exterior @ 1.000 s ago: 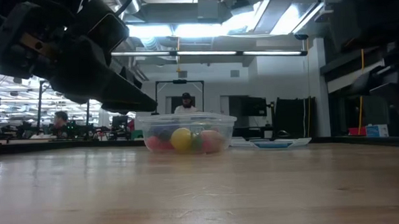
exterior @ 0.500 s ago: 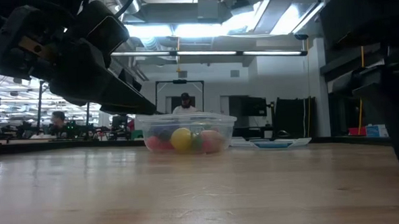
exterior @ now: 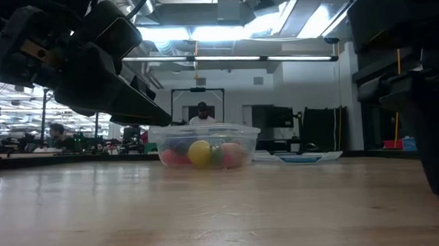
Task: Pick and placing Produce into tupperware
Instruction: Put the red cherry into the transparent container
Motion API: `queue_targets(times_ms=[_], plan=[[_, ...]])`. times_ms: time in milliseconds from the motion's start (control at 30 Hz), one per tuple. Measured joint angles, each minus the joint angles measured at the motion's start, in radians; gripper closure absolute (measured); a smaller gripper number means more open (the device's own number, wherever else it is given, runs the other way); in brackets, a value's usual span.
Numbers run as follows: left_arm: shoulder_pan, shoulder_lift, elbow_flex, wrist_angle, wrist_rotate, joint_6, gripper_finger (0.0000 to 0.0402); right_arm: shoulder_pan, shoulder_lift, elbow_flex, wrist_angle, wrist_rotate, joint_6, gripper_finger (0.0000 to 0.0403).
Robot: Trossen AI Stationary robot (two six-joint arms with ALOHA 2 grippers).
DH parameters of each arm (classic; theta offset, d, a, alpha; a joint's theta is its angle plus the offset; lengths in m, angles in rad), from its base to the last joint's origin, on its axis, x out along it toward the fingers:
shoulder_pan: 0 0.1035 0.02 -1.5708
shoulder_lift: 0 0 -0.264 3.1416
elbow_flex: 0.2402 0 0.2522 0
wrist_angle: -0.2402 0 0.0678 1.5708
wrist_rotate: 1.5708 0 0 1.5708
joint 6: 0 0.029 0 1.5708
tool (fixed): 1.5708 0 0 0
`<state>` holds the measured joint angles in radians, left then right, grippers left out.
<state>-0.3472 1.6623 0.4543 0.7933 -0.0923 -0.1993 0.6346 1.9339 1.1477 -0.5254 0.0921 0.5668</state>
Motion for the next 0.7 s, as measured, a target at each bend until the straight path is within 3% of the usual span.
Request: queue_targets(times_ms=[200,533,700], plan=[[0.0,0.0,0.0,0.0,0.0,0.0,0.0253,0.0,0.0,0.0,0.006,0.0,-0.008,0.02],[0.0,0.0,0.0,0.0,0.0,0.0,0.0253,-0.002,0.0,0.0,0.006,-0.001,0.028,0.0286],[0.0,0.0,0.0,0.0,0.0,0.0,0.0253,-0.001,0.0,0.001,0.007,-0.007,0.032,0.0289]])
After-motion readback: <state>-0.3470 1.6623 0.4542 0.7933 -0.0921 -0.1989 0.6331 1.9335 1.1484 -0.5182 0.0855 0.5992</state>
